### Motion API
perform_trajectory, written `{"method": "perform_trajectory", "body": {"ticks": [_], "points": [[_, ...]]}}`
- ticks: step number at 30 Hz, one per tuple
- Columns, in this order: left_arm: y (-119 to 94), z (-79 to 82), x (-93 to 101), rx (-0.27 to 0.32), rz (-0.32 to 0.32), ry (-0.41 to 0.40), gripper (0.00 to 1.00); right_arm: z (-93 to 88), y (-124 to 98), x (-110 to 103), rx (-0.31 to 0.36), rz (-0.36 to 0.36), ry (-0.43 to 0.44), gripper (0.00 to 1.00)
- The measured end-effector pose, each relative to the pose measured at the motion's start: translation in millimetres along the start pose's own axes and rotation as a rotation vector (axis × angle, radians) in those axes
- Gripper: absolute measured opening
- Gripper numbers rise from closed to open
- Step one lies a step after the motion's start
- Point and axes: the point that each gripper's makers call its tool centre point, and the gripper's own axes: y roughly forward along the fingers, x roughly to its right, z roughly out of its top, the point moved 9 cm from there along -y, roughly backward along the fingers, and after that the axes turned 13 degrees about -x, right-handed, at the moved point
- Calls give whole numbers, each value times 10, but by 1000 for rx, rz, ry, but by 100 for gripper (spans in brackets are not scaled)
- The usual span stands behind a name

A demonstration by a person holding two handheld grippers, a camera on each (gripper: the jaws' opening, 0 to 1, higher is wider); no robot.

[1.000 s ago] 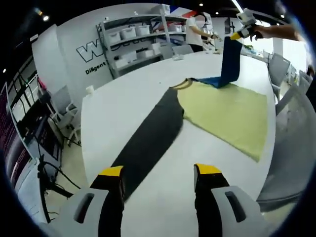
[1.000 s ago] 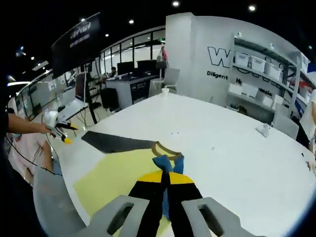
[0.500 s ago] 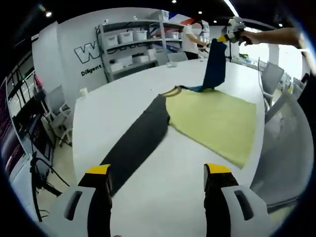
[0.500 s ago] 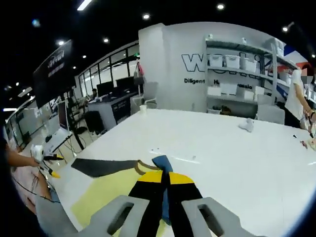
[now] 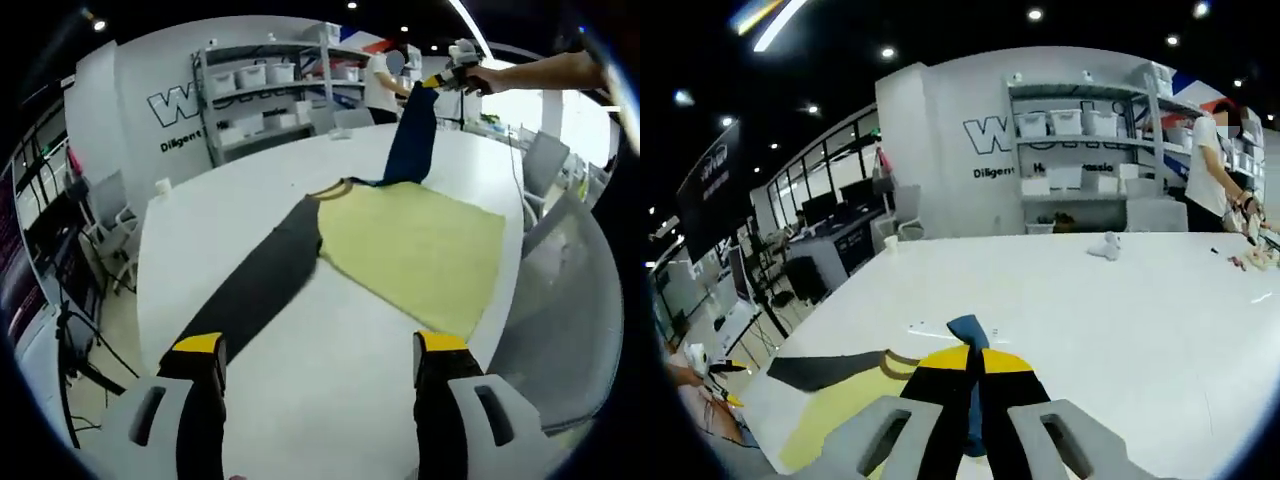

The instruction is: Fold the garment on the visible template until the final outline fits inside the template.

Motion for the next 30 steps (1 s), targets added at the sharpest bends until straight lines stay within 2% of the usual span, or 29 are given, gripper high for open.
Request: {"method": "perform_trajectory", "body": {"ticks": [3, 12, 14, 22, 30], "points": [[-16, -3, 45, -6, -3, -25, 75, -5, 33, 167, -5, -10, 52, 0], [-27, 4, 179, -29, -2, -45, 75, -67, 57, 569, -21, -53, 113, 0], [-13, 18, 200, -37, -2, -48, 76, -140, 52, 675, -32, -68, 152, 0], [3, 123, 246, -49, -4, -40, 75, -586, -2, 1064, -80, -122, 219, 0], [72, 177, 310, -82, -14, -34, 75, -789, 35, 1386, -76, -120, 210, 0]]}}
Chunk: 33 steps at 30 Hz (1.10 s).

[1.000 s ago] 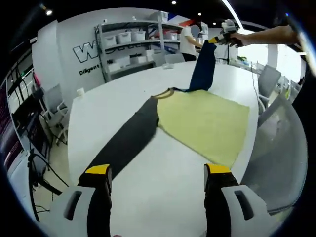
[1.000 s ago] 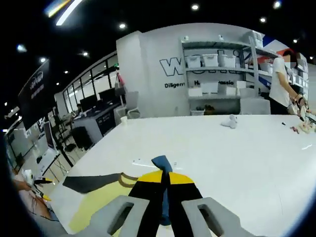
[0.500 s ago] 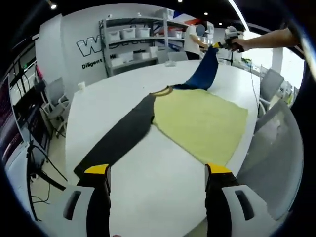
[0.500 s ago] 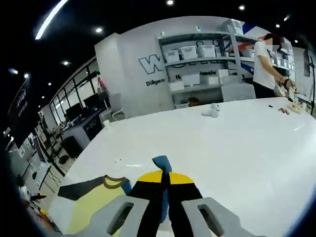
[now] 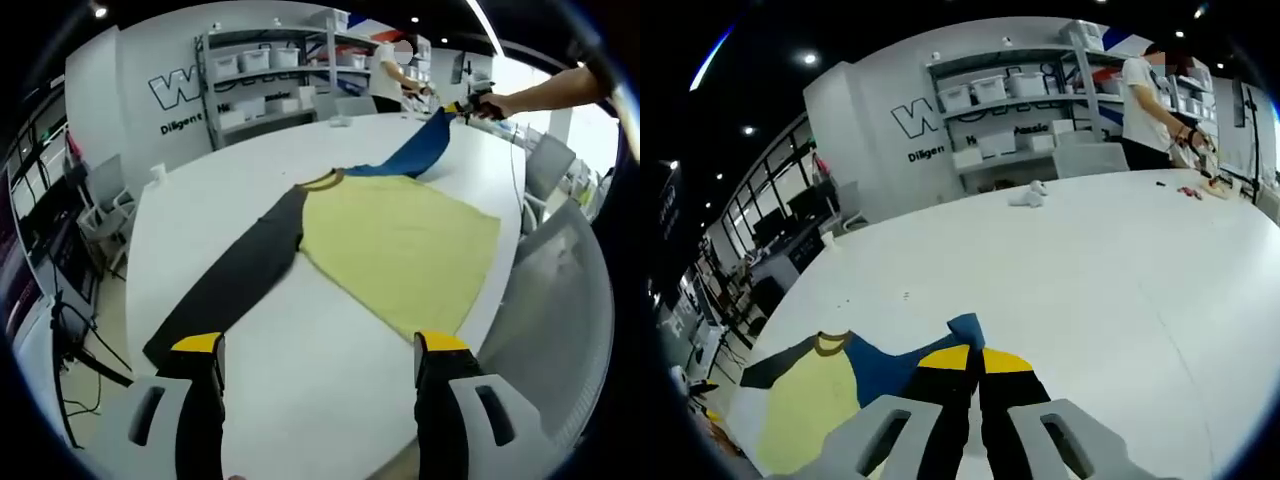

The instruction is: Fold the garment on the visible template until the final outline fits inside the template.

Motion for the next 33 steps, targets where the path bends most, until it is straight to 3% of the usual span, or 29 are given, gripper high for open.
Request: {"method": "perform_trajectory", "body": {"ticks": [12, 20, 26, 28, 33], "points": [[58, 161, 80, -40, 0, 1, 74, -359, 382, 467, -78, -40, 84, 0], [65, 167, 99, -61, 11, -40, 74, -554, 560, 722, -125, -91, 78, 0], [78, 162, 153, -78, 6, -31, 74, -678, 564, 861, -126, -123, 113, 0], [76, 159, 167, -79, 7, -27, 74, -678, 504, 924, -112, -169, 89, 0], [71, 149, 197, -77, 4, -26, 75, -733, 375, 931, -108, -164, 104, 0]]}}
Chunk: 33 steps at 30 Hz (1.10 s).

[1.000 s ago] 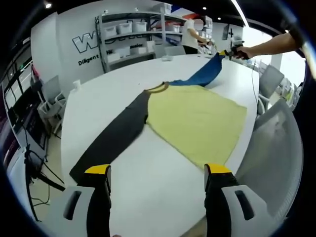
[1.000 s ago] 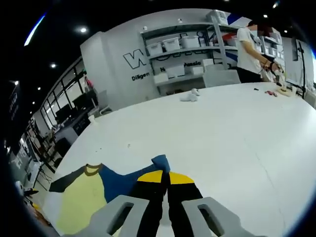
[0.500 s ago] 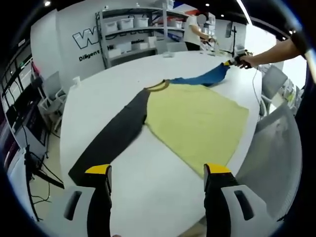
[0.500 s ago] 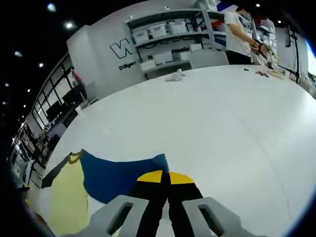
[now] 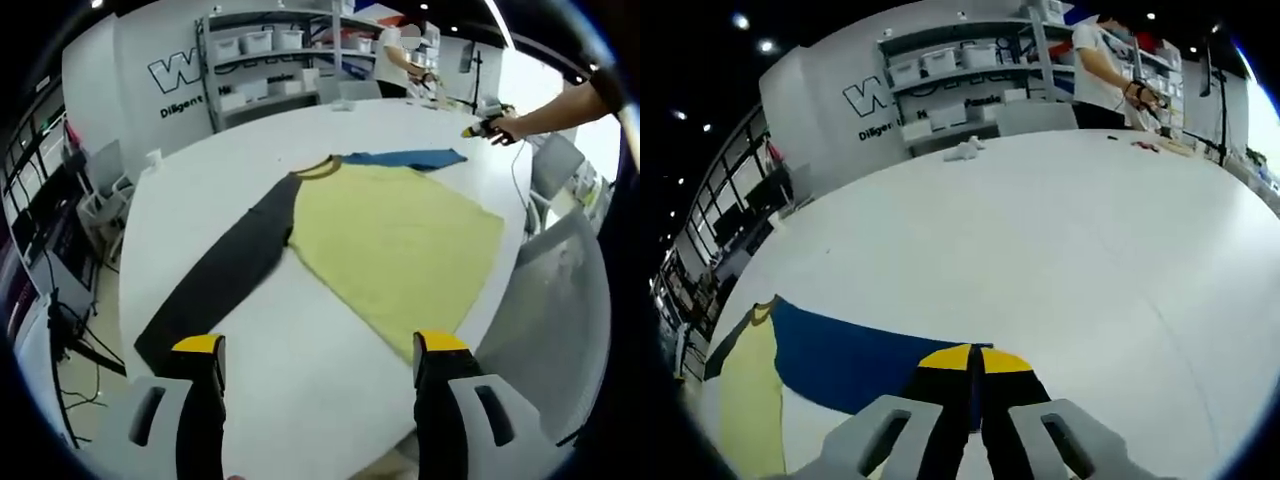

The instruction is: Fold the garment on the visible template until the final outline fits inside the template.

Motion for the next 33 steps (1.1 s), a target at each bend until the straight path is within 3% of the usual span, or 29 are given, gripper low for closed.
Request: {"method": "perform_trajectory", "body": {"ticks": [4, 6, 19, 26, 33], "points": [[18, -12, 22, 4, -8, 3, 75, -46, -111, -61, 10, 5, -38, 0], [32, -15, 38, 8, -16, 8, 75, -77, -155, -108, 5, 2, -116, 0], [193, -57, 155, 29, -77, 79, 76, -178, -461, -402, 53, 37, -293, 30], [308, -70, 223, 30, -111, 129, 77, -397, -572, -655, 36, 94, -413, 41], [434, -78, 311, 34, -133, 156, 79, -597, -653, -912, 37, 139, -480, 45]]}}
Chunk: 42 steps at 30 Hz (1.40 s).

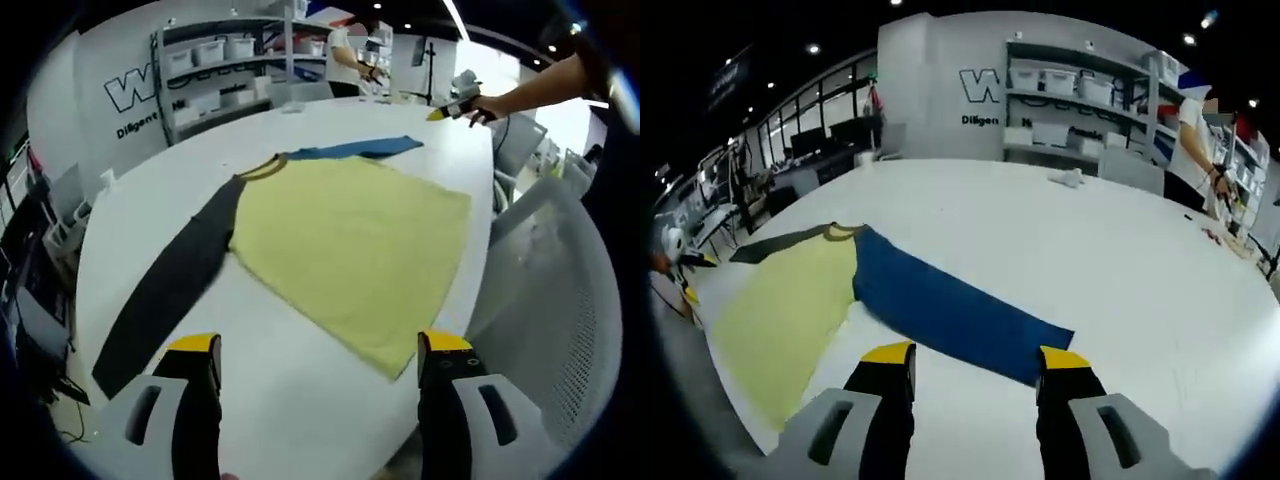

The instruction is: Fold the garment on the visible template until the final outline fits inside the template.

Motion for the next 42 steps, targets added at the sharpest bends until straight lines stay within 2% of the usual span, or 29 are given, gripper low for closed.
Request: {"method": "perform_trajectory", "body": {"ticks": [9, 19, 22, 27, 32, 35, 36, 39, 42], "points": [[171, -56, 64, -10, -30, 82, 81, -69, -47, -370, -11, 73, -98, 47], [257, -138, 220, -35, -93, 180, 74, -231, -80, -737, -57, 174, -193, 41], [288, -165, 259, -47, -112, 208, 69, -299, -85, -839, -73, 210, -217, 40], [328, -183, 342, -68, -137, 254, 62, -483, -45, -1014, -130, 278, -307, 36], [376, -213, 435, -105, -175, 307, 48, -602, -12, -1206, -167, 330, -333, 32], [420, -225, 465, -125, -190, 317, 46, -671, 14, -1310, -190, 363, -370, 29], [432, -224, 474, -130, -193, 325, 45, -705, 18, -1389, -201, 394, -372, 30], [437, -215, 483, -137, -200, 340, 43, -769, 45, -1491, -232, 413, -426, 28], [450, -205, 476, -144, -200, 348, 39, -804, 72, -1576, -247, 434, -436, 27]]}}
